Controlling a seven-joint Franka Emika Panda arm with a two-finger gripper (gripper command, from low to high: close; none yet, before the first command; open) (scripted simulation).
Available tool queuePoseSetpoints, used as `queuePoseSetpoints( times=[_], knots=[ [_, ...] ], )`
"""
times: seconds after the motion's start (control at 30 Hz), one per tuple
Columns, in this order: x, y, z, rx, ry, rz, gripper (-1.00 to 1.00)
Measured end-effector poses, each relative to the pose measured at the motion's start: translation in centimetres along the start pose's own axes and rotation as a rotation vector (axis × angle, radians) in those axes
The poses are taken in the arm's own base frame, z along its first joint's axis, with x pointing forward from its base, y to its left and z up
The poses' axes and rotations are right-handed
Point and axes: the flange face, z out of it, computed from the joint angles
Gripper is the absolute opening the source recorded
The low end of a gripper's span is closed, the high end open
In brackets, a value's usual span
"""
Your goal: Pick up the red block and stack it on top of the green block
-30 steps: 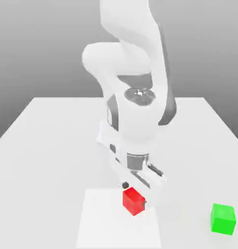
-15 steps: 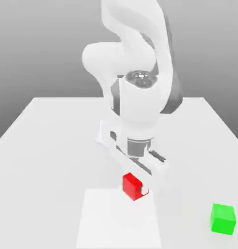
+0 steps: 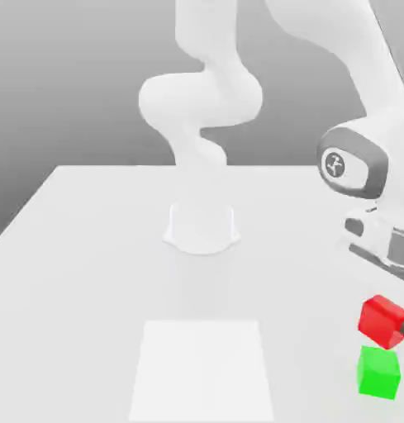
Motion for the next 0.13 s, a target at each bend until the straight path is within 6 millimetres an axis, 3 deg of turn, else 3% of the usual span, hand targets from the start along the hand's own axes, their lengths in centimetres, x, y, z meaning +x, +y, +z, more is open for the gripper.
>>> queuePoseSetpoints(
  times=[0.03,0.13],
  knots=[
    [-0.02,0.07,0.94,0.000,0.000,0.000,1.00],
    [-0.02,0.07,0.94,0.000,0.000,0.000,1.00]
  ],
)
